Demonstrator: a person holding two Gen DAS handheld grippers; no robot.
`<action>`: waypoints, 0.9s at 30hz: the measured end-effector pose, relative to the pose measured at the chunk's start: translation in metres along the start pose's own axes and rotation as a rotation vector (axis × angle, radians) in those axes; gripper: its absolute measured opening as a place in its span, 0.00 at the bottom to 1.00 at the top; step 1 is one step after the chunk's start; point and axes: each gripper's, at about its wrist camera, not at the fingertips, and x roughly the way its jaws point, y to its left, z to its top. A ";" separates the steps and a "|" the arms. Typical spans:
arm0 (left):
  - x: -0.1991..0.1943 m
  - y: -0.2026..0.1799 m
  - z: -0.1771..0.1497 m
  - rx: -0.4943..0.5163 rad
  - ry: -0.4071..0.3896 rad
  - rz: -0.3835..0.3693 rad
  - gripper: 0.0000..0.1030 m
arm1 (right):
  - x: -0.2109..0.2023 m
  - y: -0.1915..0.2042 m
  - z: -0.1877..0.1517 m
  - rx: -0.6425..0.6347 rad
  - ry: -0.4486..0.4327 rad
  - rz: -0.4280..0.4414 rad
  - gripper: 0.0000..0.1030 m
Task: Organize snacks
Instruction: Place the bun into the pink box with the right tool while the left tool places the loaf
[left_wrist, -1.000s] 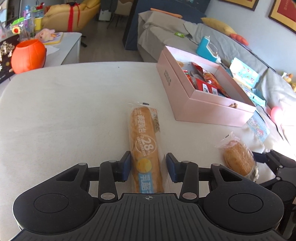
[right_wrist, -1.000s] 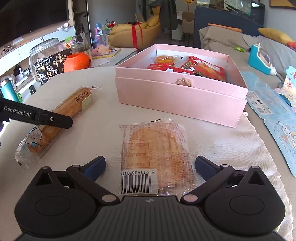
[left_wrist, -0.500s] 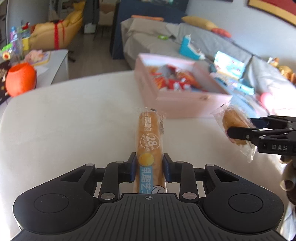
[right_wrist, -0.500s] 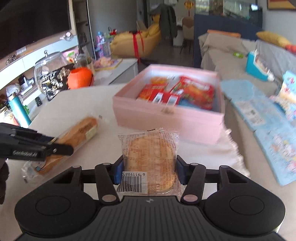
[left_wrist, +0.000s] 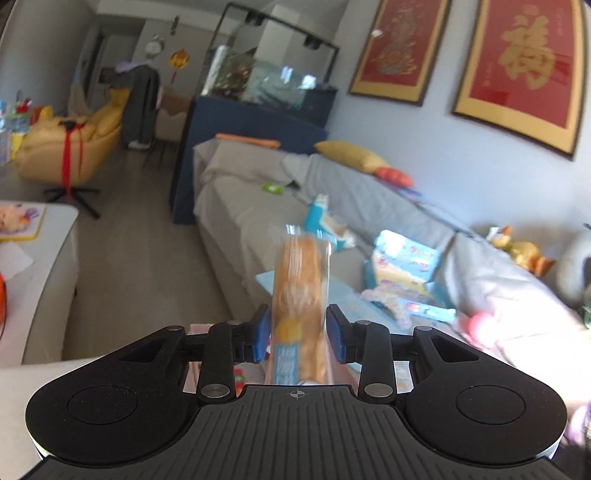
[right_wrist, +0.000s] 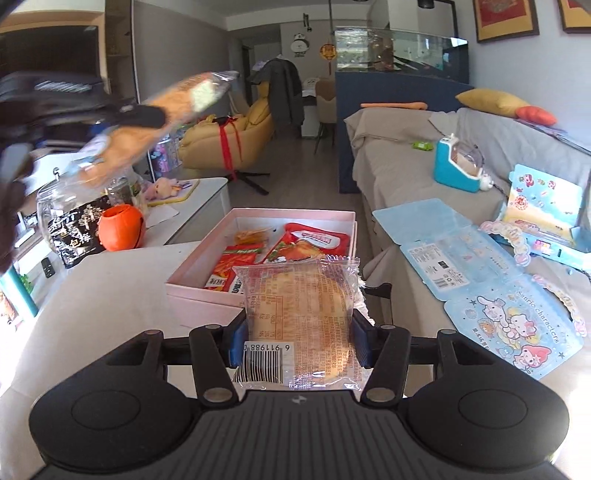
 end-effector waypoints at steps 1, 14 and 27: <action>0.008 0.005 -0.003 -0.007 0.004 0.027 0.35 | 0.001 -0.001 0.000 0.002 0.002 -0.003 0.52; -0.047 0.025 -0.127 0.016 0.100 0.044 0.35 | 0.024 0.005 0.067 -0.012 -0.079 0.032 0.53; -0.089 0.009 -0.209 0.135 0.190 0.214 0.35 | 0.039 0.045 0.007 -0.024 0.054 0.058 0.88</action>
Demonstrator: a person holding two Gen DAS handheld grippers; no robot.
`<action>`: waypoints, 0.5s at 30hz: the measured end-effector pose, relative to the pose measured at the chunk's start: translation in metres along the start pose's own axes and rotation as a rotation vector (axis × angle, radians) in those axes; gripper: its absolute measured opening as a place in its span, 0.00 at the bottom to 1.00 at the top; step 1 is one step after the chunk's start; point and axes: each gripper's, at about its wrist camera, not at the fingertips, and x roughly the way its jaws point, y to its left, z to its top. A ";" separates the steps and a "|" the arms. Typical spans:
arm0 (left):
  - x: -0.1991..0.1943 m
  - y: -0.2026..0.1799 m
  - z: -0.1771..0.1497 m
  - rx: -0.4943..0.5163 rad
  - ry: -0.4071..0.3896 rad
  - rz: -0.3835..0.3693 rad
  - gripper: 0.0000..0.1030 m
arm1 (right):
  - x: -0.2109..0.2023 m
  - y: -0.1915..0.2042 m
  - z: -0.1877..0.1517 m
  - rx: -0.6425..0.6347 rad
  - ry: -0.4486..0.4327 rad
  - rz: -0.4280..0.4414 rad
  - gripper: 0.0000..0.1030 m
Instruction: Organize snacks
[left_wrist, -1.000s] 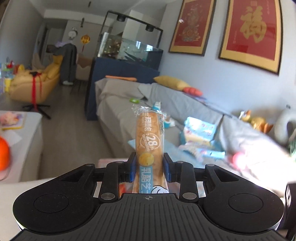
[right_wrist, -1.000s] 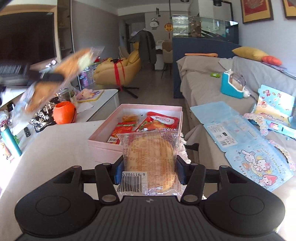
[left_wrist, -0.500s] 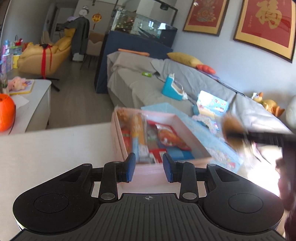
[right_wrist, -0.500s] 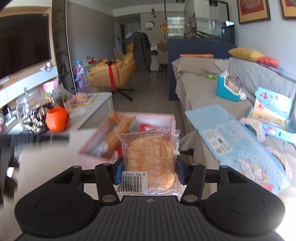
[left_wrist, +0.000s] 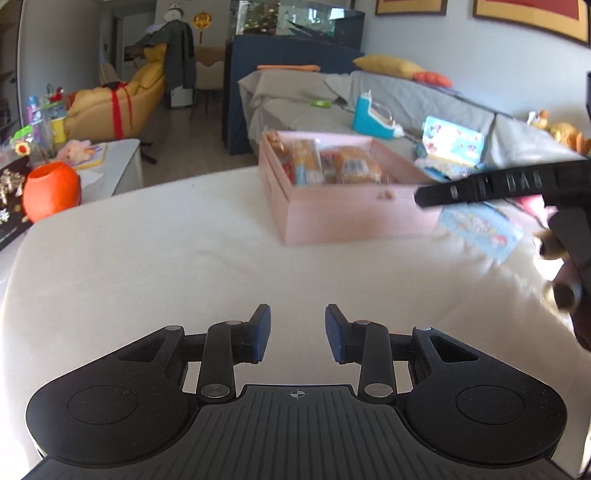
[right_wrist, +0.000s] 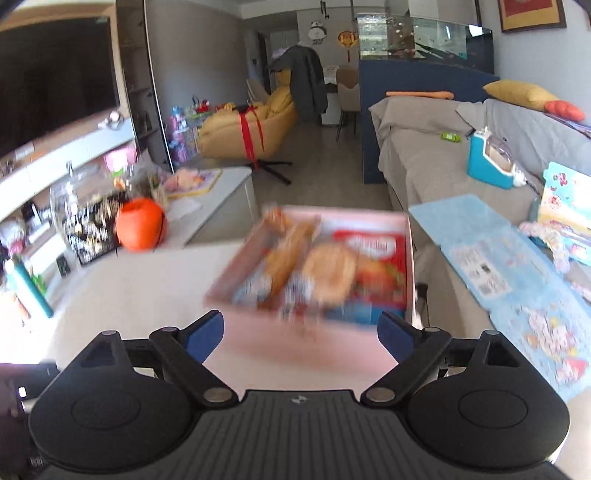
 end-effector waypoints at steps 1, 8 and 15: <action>0.002 -0.004 -0.006 0.013 0.003 0.027 0.35 | -0.002 0.004 -0.016 -0.008 0.014 -0.009 0.88; 0.019 -0.021 -0.024 0.002 0.013 0.076 0.42 | 0.010 0.013 -0.092 0.025 0.134 -0.062 0.88; 0.023 -0.035 -0.026 -0.030 -0.021 0.097 0.58 | 0.009 0.003 -0.109 0.037 0.127 -0.166 0.98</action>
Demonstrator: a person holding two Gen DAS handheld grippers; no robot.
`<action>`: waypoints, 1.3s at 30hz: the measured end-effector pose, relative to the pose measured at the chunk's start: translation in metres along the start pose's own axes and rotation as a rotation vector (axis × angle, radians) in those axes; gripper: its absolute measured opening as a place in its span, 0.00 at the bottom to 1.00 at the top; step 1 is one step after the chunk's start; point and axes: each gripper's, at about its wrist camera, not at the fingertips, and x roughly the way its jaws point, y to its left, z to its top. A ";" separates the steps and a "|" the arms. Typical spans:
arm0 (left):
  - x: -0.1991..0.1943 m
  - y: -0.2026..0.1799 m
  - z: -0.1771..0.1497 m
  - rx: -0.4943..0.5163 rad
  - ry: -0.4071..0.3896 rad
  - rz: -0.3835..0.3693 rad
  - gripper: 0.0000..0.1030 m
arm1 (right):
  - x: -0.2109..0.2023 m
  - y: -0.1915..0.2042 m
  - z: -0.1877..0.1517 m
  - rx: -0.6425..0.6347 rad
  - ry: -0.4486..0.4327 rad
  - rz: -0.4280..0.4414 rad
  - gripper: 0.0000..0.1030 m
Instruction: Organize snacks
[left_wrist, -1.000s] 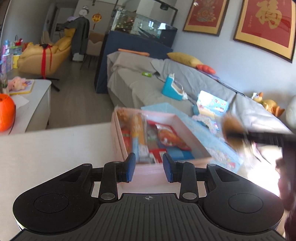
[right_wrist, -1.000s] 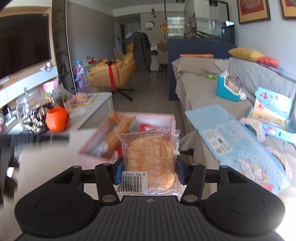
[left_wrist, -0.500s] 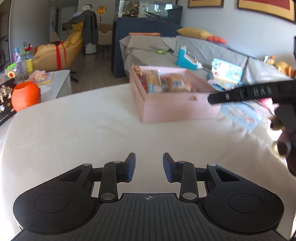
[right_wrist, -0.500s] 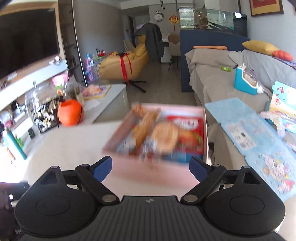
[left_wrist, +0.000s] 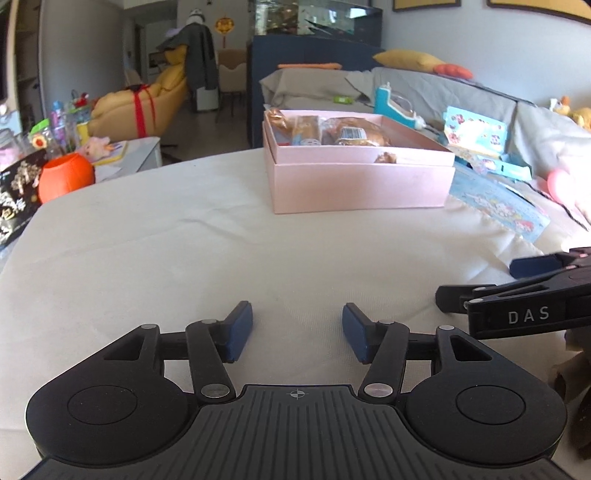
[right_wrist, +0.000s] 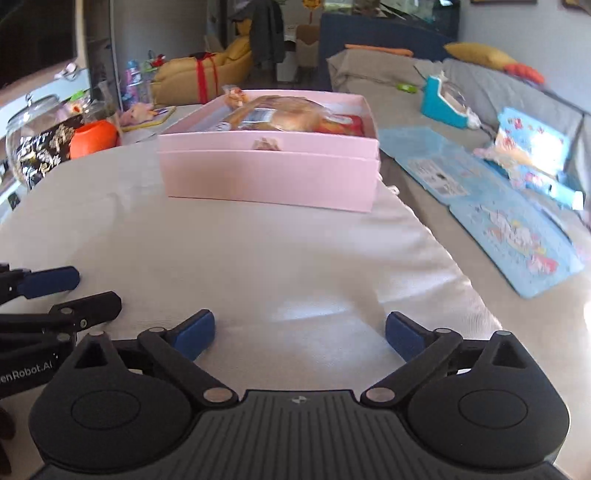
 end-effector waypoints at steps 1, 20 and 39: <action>0.001 -0.001 0.000 -0.007 -0.005 0.009 0.60 | 0.000 -0.003 0.000 0.011 -0.001 0.006 0.98; 0.004 -0.010 0.001 -0.007 -0.011 0.061 0.61 | 0.002 -0.003 -0.008 0.012 -0.080 -0.017 1.00; 0.004 -0.011 0.001 -0.009 -0.011 0.060 0.61 | 0.002 -0.003 -0.008 0.011 -0.080 -0.017 1.00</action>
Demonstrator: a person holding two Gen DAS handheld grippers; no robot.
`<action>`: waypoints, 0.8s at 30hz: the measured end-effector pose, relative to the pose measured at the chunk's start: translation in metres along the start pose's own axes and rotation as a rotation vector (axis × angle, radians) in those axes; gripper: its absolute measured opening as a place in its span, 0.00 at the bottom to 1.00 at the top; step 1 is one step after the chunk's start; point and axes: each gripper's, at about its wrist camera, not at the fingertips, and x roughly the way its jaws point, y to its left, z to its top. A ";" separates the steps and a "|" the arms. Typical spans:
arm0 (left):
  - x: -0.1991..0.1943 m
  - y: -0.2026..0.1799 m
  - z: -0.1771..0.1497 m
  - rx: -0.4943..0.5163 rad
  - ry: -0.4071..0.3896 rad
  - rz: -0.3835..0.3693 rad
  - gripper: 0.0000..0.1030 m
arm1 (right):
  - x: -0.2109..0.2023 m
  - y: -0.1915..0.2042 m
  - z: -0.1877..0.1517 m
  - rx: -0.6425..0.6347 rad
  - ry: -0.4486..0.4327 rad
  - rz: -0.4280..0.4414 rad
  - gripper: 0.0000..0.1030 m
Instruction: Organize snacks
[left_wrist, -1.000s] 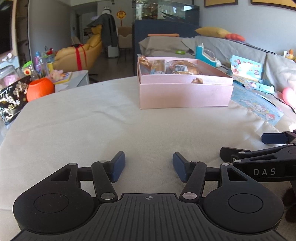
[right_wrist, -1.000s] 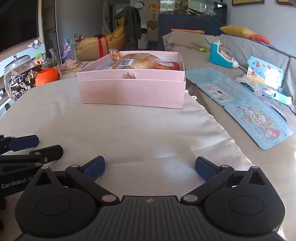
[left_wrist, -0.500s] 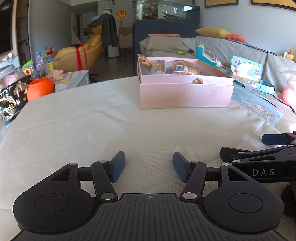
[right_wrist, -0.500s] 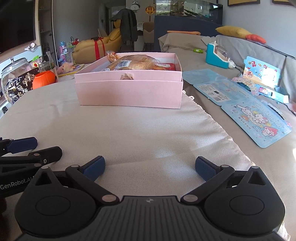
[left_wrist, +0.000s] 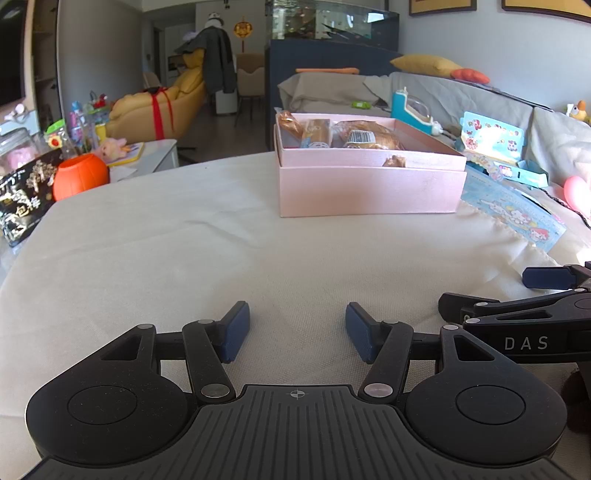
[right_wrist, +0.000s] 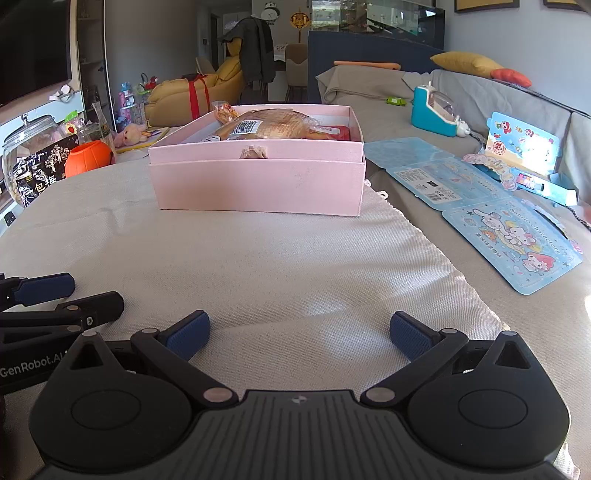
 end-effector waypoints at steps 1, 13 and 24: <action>0.000 0.000 0.000 0.000 0.000 0.000 0.61 | 0.000 0.000 0.000 0.000 0.000 0.000 1.00; 0.000 0.000 0.000 0.000 0.000 0.000 0.61 | 0.000 0.000 0.000 0.000 0.000 0.000 1.00; 0.000 0.000 0.000 -0.001 0.000 0.000 0.61 | 0.000 0.000 0.000 0.000 0.000 0.000 1.00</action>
